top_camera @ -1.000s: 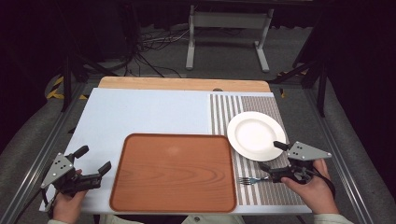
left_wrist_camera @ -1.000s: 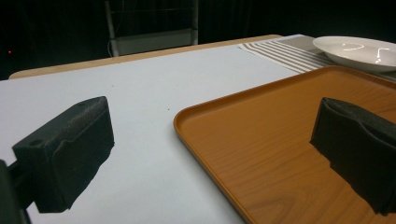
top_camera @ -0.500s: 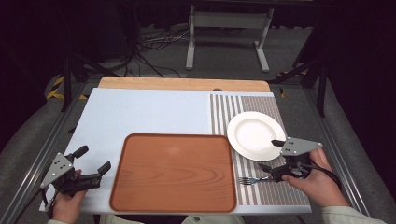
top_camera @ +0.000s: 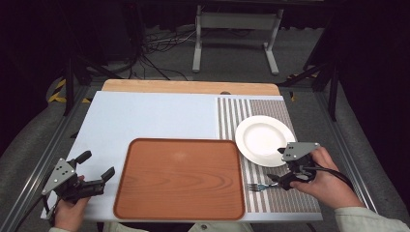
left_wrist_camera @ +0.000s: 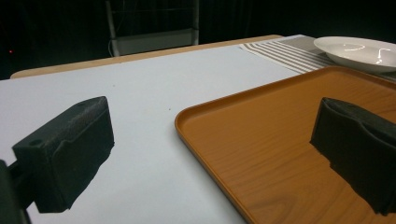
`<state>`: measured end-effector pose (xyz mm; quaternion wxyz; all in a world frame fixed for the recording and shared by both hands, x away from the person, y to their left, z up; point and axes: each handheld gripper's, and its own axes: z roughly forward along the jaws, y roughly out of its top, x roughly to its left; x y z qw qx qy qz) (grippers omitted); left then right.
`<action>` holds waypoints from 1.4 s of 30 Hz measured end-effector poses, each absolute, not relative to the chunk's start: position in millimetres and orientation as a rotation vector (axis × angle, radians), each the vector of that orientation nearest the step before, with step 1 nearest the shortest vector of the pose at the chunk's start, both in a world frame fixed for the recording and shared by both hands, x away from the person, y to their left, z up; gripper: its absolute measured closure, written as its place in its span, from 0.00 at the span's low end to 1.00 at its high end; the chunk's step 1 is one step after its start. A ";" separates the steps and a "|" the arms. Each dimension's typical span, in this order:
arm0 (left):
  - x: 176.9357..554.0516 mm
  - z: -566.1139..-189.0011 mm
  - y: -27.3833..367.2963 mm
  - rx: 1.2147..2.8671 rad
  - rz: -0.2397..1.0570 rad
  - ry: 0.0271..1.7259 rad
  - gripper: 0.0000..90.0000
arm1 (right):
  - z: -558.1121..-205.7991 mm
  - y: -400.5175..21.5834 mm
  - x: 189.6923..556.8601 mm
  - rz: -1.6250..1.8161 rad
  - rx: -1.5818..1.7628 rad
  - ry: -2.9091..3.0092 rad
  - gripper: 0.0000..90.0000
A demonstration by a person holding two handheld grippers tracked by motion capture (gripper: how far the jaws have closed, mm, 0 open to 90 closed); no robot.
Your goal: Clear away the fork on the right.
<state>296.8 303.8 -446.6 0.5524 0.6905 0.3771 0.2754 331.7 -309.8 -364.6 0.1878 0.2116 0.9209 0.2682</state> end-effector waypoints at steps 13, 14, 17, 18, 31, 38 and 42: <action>296.6 -446.1 304.1 1.634 0.654 0.889 0.00 | -366.5 -297.6 338.8 0.610 0.500 2.751 0.17; 296.8 -446.3 303.9 1.632 0.655 0.888 0.00 | -367.3 -296.6 339.3 0.598 0.498 2.759 0.17; 296.7 -446.3 303.5 1.631 0.652 0.887 0.00 | -368.2 -295.2 340.7 0.564 0.480 2.786 0.18; 296.7 -446.3 303.5 1.631 0.652 0.887 0.00 | -368.5 -294.8 340.7 0.553 0.480 2.793 0.18; 296.4 -445.9 304.1 1.630 0.652 0.889 0.00 | -377.8 -291.7 342.0 0.397 0.434 2.918 0.24; 296.3 -445.8 304.0 1.630 0.652 0.889 0.00 | -384.7 -290.3 342.8 0.275 0.310 2.986 0.34; 296.3 -445.8 304.0 1.631 0.652 0.888 0.00 | -388.4 -290.1 342.2 0.222 0.277 3.017 0.38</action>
